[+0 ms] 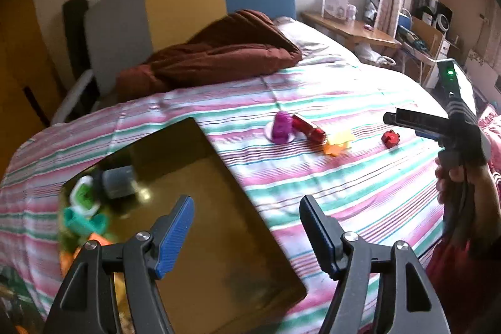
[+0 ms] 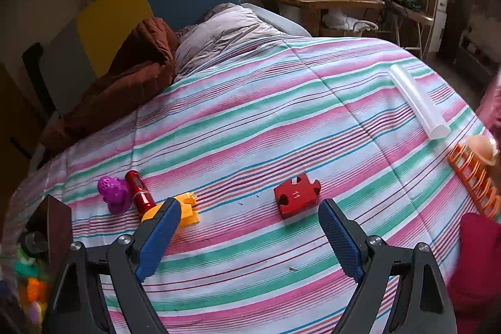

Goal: Organize rigid objects
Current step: 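Move both grippers back toward the purple, red and yellow toys, then grasp the purple suction-cup toy with the left gripper while the right grasps the red puzzle piece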

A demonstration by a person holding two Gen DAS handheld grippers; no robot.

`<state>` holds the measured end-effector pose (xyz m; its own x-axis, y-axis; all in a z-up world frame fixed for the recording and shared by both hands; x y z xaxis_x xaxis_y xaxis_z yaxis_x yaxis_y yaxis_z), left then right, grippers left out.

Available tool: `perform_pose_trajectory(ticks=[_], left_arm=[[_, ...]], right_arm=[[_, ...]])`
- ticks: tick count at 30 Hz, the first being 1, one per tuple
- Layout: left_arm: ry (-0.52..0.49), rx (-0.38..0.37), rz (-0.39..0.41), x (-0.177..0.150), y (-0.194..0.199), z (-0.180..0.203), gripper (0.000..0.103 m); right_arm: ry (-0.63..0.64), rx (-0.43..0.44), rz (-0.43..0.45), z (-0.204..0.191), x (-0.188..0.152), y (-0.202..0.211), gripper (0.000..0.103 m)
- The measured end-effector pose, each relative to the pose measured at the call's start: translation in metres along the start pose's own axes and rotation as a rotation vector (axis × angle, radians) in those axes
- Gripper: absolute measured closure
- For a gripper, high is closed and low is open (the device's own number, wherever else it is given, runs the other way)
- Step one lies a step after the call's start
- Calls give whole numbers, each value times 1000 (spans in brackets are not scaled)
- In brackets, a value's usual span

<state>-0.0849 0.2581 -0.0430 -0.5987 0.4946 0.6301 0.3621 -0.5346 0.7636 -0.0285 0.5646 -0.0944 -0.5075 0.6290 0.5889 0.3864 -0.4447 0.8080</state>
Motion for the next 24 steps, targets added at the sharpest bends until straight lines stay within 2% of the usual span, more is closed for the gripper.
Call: perform_pose_trajectory(ticks=[6, 9, 13, 17, 24], left_arm=[[24, -37, -37, 31, -38, 8, 32], [31, -32, -45, 42, -55, 8, 32], [59, -33, -82, 57, -84, 6, 39], [91, -67, -80, 71, -110, 8, 40], [175, -56, -92, 93, -157, 1, 40]], right_arm=[[-11, 18, 3, 0, 2, 3, 13], [-25, 24, -3, 3, 3, 3, 13], [-55, 51, -27, 5, 3, 1, 12], [-62, 67, -37, 5, 3, 1, 12], [-73, 91, -39, 5, 4, 2, 12]])
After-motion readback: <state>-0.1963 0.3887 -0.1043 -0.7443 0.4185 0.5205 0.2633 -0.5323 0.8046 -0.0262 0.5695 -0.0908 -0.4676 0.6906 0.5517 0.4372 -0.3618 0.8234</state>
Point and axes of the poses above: each gripper's, at about its wrist camera, not at the fingertips, and y roughly against the way its jaws point, z to its right, x to its top, the point moved 6 cm from there along -y, roughly the way its jaws point, and after that the axes turned 12 degrees about -x, right-handed, at the moved point
